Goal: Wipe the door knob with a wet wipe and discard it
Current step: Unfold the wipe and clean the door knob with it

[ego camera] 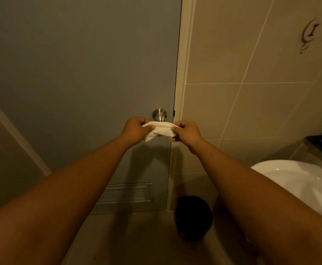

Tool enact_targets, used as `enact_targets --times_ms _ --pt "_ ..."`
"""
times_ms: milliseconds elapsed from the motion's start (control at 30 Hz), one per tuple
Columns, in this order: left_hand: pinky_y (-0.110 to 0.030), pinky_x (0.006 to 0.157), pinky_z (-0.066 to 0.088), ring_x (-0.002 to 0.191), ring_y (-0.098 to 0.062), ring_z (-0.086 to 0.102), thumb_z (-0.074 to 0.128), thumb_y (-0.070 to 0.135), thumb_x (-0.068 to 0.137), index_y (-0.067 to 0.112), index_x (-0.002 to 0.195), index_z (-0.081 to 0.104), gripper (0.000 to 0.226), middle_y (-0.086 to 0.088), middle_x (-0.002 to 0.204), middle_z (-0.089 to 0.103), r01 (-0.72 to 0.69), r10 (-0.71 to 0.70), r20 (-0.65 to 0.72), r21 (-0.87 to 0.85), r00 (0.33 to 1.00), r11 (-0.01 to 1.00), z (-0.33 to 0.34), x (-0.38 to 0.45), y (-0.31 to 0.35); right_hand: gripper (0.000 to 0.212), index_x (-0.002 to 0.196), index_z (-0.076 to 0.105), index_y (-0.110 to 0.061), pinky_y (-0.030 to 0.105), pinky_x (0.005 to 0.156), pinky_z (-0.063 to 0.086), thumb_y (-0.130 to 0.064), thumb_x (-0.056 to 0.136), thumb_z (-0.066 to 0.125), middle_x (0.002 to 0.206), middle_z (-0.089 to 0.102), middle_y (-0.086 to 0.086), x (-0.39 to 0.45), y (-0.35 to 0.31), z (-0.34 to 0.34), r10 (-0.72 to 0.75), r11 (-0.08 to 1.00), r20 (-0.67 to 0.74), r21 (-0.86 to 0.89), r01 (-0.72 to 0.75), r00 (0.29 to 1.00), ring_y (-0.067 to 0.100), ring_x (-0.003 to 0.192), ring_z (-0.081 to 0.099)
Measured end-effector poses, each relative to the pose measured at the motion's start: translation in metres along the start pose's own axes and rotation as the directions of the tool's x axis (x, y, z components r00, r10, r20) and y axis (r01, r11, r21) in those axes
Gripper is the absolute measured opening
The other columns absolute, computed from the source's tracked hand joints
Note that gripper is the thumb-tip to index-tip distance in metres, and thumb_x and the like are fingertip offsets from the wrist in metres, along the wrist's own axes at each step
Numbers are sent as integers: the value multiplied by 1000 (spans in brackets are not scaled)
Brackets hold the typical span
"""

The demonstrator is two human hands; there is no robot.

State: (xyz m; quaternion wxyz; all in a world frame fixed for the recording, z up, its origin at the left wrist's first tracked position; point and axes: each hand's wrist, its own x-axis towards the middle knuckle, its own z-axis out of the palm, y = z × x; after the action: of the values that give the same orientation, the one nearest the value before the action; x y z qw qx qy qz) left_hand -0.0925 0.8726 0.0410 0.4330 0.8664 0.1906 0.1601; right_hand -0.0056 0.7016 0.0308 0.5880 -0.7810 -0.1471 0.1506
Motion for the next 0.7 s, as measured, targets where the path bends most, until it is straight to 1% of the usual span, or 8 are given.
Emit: enact_targets --times_ms 100,167,233,300,367,433,567,700 --pt "-38 73 59 87 -31 67 66 20 89 1 103 68 24 -18 98 69 31 -29 67 -33 997 999 -1 -20 -3 19 111 65 0 37 76 62 -3 93 58 113 64 20 -25 6 7 73 996 -25 47 -72 997 33 97 68" --pt "-32 68 58 87 -27 66 65 20 90 1 106 67 25 -17 100 67 47 -41 101 -67 994 997 0 -33 -3 14 106 65 -1 36 74 63 -2 93 58 110 64 18 -44 11 9 96 992 -44 81 -92 994 31 95 68" --pt "-31 65 58 85 -27 66 67 19 89 1 103 68 23 -17 98 67 75 -62 115 -112 991 991 3 -44 -1 8 93 65 -4 32 69 63 0 92 59 103 64 16 -59 15 8 117 985 -72 137 -107 991 26 85 69" --pt "-31 61 57 81 -27 66 68 18 88 5 97 68 16 -16 94 66 104 -83 137 -154 987 983 7 -54 2 11 86 64 -7 29 65 63 3 91 60 96 64 13 -71 19 4 143 976 -118 181 -120 983 22 75 69" --pt "-31 60 58 79 -27 67 68 19 88 8 94 67 12 -16 94 67 104 -75 171 -171 982 980 14 -61 5 7 92 65 -3 28 64 62 3 90 61 93 64 12 -82 24 -3 168 969 -161 209 -133 973 21 71 68" --pt "-32 59 58 77 -29 68 69 19 87 4 97 68 18 -19 94 69 103 -67 198 -176 978 979 22 -66 7 10 100 65 0 26 63 62 3 90 62 92 64 12 -91 30 -11 193 963 -192 223 -149 962 20 67 68" --pt "-38 63 60 70 -32 69 71 21 85 2 95 70 21 -23 90 71 123 -78 236 -183 969 975 46 -70 8 8 97 61 -3 27 62 61 1 90 63 90 65 15 -108 43 -29 255 948 -245 253 -192 935 19 61 65" --pt "-32 57 59 62 -24 65 72 19 84 2 94 68 19 -19 86 68 168 -99 299 -214 949 962 77 -68 9 8 97 60 -2 21 52 58 2 91 61 83 63 12 -118 60 -49 300 937 -286 268 -224 910 18 60 62"
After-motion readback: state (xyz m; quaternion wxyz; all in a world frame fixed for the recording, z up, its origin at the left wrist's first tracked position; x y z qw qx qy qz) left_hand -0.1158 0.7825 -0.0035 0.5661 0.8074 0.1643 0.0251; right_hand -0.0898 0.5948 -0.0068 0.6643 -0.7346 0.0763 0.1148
